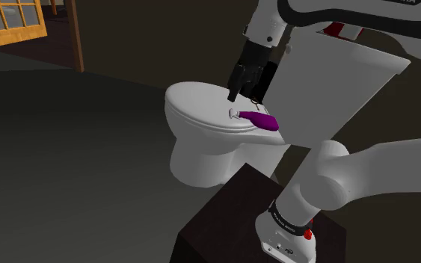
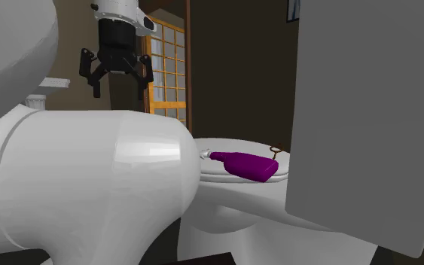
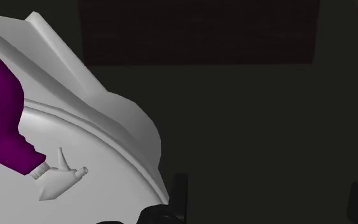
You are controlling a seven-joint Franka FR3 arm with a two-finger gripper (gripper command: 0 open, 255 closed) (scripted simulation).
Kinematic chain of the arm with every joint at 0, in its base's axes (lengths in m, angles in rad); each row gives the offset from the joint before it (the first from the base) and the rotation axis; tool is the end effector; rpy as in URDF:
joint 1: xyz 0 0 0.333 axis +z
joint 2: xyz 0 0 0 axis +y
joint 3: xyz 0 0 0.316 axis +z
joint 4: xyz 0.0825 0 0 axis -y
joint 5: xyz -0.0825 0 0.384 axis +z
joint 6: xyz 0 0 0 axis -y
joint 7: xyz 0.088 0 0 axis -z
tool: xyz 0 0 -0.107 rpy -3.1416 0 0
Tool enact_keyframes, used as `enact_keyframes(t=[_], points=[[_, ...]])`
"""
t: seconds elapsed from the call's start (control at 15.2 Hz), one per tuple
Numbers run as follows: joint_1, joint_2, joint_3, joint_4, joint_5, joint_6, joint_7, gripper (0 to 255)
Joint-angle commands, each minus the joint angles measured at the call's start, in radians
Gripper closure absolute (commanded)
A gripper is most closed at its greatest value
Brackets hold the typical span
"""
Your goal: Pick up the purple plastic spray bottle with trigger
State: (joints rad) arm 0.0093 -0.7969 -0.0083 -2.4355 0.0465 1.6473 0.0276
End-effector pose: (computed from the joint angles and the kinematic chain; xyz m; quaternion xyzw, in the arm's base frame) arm 0.3093 0.0044 0.5631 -0.9996 0.0137 -0.0039 0.0262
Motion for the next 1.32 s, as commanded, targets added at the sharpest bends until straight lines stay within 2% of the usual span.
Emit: enact_keyframes(t=[0.0,0.59,0.99,1.25], points=[[0.000,0.000,0.000,0.000,0.000,0.000,0.000,0],[-0.005,0.006,-0.234,-0.103,-0.201,0.104,-0.435,0],[0.005,0.113,-0.400,-0.090,-0.319,0.216,-0.722,0],[0.033,0.224,-0.515,-0.045,-0.366,0.303,-0.913,0]])
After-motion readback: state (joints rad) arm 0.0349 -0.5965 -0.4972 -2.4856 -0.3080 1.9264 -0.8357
